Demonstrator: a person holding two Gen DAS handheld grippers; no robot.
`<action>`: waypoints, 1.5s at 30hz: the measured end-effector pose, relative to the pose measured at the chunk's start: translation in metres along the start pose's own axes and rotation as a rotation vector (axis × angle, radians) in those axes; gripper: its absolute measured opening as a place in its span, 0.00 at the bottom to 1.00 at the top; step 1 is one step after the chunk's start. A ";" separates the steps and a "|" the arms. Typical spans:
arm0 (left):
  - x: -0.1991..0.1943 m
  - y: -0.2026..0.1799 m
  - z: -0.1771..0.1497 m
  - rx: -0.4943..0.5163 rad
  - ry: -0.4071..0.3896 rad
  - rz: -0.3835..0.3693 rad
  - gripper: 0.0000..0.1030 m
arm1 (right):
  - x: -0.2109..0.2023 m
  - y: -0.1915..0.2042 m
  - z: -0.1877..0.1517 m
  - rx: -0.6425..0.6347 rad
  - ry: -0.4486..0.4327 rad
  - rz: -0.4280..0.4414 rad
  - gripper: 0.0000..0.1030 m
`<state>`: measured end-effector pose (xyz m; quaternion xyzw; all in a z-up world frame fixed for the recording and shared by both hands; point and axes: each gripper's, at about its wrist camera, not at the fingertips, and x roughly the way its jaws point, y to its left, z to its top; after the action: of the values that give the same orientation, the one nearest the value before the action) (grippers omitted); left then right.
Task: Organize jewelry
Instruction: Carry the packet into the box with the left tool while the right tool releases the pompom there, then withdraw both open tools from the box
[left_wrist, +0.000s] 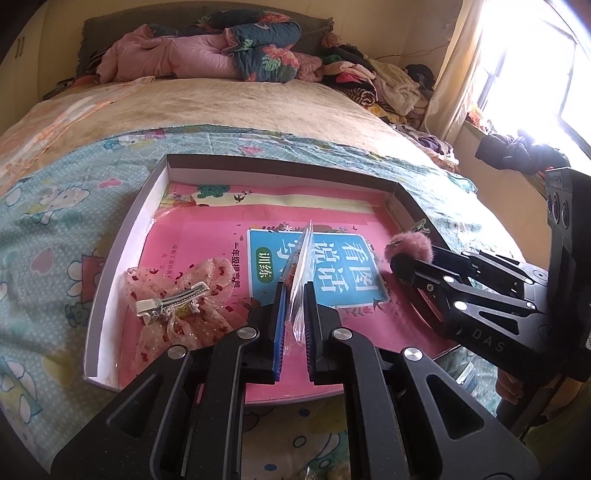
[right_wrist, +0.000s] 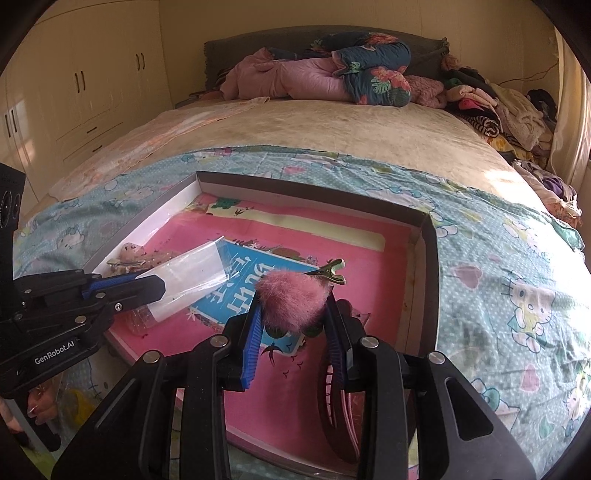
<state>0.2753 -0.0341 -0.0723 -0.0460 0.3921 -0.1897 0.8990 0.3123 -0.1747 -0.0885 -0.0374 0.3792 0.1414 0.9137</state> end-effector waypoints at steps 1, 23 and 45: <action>-0.001 0.001 0.000 -0.001 0.000 0.001 0.03 | 0.001 0.001 -0.001 0.001 0.003 0.002 0.31; -0.037 -0.001 -0.007 -0.010 -0.065 0.025 0.22 | -0.059 0.002 -0.016 0.031 -0.130 -0.021 0.60; -0.104 -0.021 -0.022 -0.019 -0.191 0.014 0.76 | -0.139 0.007 -0.035 0.037 -0.270 -0.053 0.82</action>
<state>0.1885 -0.0127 -0.0116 -0.0697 0.3067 -0.1745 0.9331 0.1932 -0.2061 -0.0151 -0.0114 0.2543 0.1138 0.9603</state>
